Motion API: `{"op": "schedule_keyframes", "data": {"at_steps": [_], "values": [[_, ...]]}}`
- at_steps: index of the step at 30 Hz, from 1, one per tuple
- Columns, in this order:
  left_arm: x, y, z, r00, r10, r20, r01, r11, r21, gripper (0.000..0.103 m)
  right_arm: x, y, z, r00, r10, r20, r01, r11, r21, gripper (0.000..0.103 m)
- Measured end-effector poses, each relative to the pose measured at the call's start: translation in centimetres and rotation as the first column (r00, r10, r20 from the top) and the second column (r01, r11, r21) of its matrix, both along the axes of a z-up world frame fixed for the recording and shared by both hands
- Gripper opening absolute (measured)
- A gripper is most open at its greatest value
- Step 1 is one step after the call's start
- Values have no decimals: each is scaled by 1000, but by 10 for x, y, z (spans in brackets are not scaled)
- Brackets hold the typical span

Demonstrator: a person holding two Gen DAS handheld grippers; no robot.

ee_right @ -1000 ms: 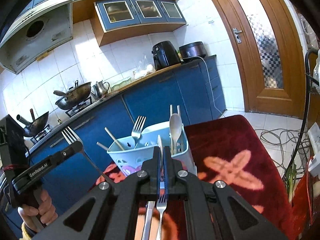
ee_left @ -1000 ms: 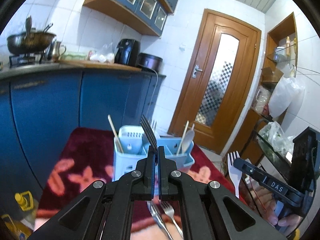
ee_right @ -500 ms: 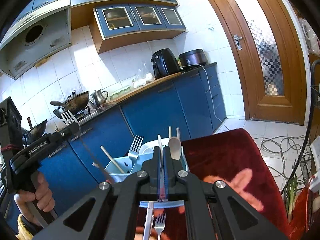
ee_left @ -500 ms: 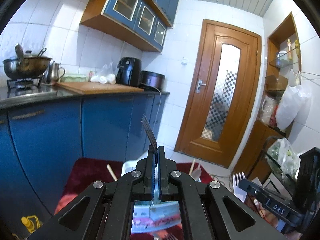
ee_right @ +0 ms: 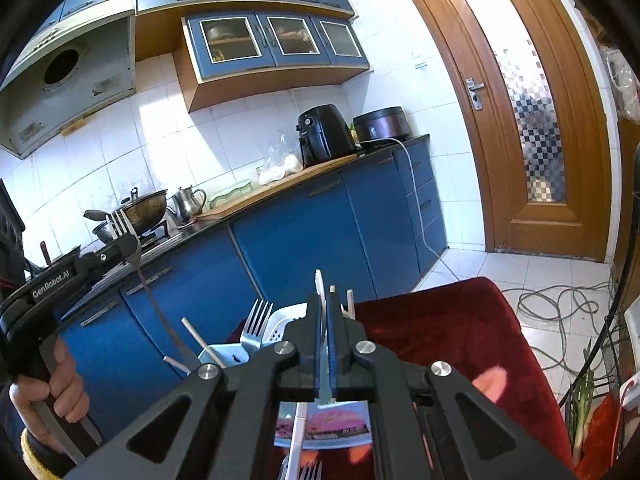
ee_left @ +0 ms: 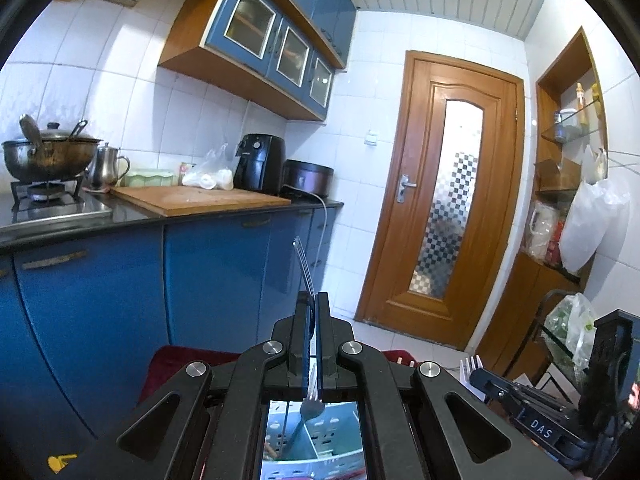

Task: Organize utensils
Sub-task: 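Lower both forks into the holder and open both tools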

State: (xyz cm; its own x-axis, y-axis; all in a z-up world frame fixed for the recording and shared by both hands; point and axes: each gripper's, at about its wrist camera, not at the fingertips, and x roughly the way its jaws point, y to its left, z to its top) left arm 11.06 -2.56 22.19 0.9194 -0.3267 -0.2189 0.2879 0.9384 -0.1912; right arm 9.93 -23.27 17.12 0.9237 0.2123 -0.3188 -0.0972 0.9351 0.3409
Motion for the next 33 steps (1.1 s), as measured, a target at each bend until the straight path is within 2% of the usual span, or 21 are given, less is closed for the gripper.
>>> {"op": "schedule_keyframes", "data": {"at_steps": [8,14,24,28,33], "values": [[22,-3,-32,999,-19,-50,17,999,-37,1,25,8,3,995,-84,55,87,994,-60,4],[29,-8,-54,998,-21,-57,20,1000,-19,1,48,18,2,985,-135,105,145,985,-93,4],[37,-7,-72,997,-48,-57,48,999,-3,1,73,24,-10,958,-211,191,242,958,-152,4],[40,-6,-76,995,-67,-68,66,998,-13,2,74,24,-20,964,-201,173,227,962,-151,5],[44,-2,-78,993,-92,-76,90,995,-31,2,61,31,-23,960,-194,201,231,956,-182,6]]}}
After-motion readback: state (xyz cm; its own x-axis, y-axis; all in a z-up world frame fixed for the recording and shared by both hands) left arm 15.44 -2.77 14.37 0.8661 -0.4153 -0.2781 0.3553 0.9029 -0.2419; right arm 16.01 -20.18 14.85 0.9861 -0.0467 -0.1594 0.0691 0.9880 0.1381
